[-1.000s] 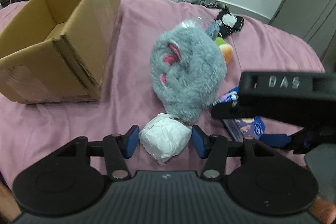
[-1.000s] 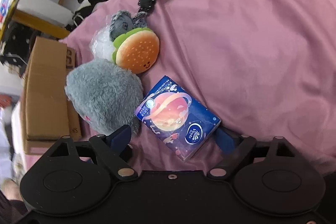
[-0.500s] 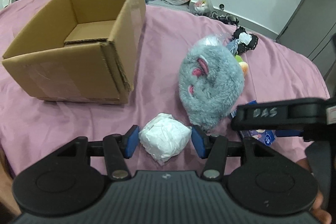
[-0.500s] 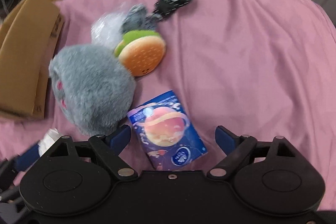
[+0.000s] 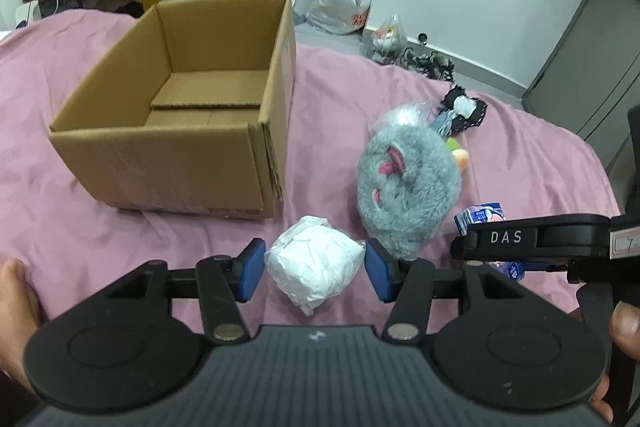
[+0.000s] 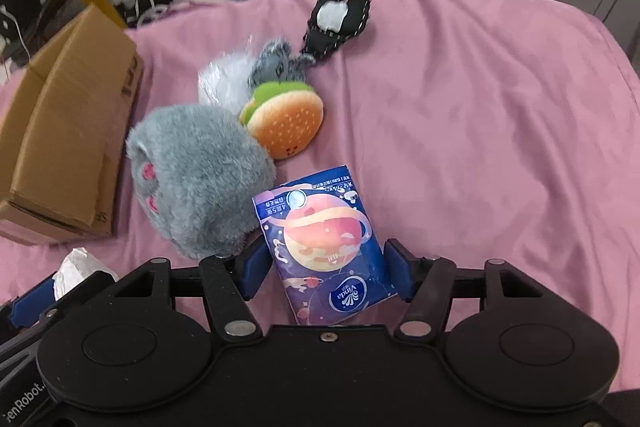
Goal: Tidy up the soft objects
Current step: 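Close the left tool on the tissue ball while the right tool grasps the tissue pack, then carry the tissue ball with the left tool into the box while the right tool carries the pack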
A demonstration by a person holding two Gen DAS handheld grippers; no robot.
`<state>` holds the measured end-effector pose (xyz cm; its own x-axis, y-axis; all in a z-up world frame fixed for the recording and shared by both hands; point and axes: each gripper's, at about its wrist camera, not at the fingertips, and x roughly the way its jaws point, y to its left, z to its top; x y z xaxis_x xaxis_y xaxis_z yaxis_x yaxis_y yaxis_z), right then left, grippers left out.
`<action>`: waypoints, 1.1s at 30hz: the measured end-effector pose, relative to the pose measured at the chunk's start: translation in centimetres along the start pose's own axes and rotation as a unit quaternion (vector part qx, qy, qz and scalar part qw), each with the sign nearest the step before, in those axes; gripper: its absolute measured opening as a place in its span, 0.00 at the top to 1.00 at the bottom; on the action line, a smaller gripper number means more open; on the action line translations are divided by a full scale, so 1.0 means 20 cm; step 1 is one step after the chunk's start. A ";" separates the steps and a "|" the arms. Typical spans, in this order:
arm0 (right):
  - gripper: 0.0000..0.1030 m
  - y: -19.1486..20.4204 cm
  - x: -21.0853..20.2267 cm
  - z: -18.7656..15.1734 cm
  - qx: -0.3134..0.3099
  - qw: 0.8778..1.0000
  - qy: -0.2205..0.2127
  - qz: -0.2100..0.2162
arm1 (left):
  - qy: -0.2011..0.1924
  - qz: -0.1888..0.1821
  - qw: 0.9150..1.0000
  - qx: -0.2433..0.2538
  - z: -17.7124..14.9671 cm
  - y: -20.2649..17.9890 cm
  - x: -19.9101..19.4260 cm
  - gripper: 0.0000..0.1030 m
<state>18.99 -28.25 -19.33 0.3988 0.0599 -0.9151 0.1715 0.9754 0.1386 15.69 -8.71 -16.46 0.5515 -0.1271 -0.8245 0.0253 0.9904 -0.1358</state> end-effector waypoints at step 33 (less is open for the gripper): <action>0.43 0.33 -0.50 0.00 0.040 0.977 -0.180 0.103 | -0.135 -0.011 0.991 0.012 0.41 0.32 -0.47 0.48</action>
<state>16.14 -22.38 -9.27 0.7212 0.1603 -0.6740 0.1188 0.9299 0.3482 17.41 -0.75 -5.10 0.7540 -0.1318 -0.6435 0.0565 0.9891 -0.1363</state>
